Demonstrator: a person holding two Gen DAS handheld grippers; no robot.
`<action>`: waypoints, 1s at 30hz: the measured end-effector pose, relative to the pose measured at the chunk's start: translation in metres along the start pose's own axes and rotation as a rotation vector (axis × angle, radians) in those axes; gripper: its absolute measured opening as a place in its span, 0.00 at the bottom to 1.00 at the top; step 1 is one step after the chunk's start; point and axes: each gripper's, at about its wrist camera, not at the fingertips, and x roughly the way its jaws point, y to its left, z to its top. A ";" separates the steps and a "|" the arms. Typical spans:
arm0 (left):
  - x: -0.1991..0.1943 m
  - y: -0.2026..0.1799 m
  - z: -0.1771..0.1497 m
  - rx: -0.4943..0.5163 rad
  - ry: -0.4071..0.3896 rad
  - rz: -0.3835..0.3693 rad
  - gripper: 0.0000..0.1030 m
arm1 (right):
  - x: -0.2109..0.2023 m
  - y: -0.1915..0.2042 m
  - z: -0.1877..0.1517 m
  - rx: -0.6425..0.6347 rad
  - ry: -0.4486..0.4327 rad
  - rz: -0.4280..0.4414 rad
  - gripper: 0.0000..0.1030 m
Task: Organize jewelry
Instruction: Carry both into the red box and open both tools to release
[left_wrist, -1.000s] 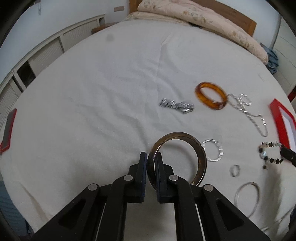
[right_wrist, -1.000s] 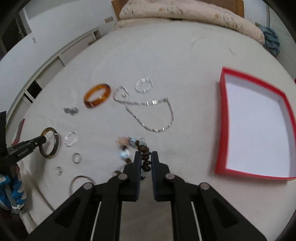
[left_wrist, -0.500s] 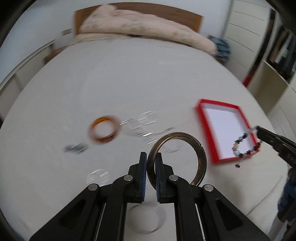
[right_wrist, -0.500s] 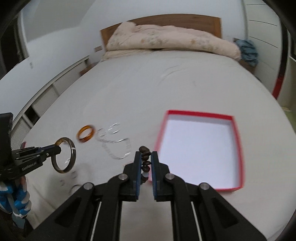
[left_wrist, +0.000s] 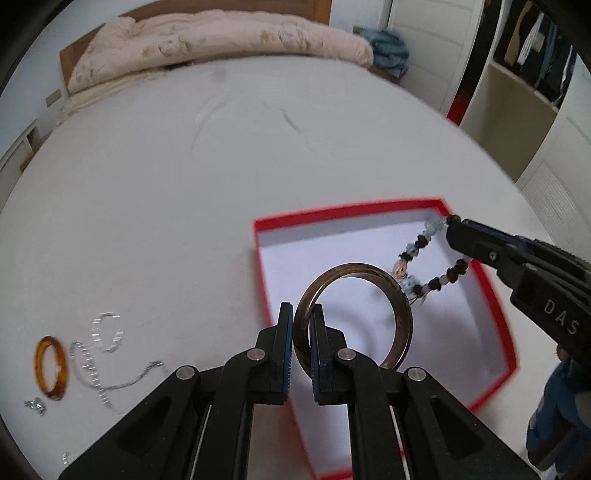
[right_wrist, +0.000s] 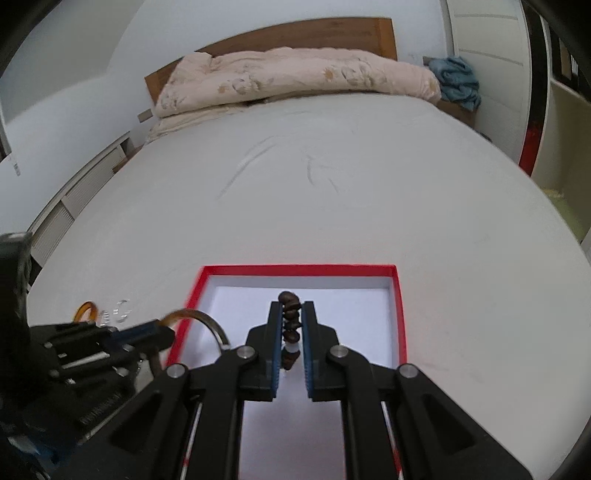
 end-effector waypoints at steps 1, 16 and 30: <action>0.011 -0.002 -0.001 0.005 0.017 0.013 0.08 | 0.008 -0.006 -0.005 0.004 0.013 -0.012 0.09; 0.020 -0.017 -0.008 0.101 -0.008 0.060 0.34 | 0.030 -0.034 -0.034 -0.030 0.098 -0.114 0.18; -0.202 0.061 -0.014 0.013 -0.224 0.148 0.40 | -0.143 0.024 -0.028 -0.018 -0.067 -0.107 0.33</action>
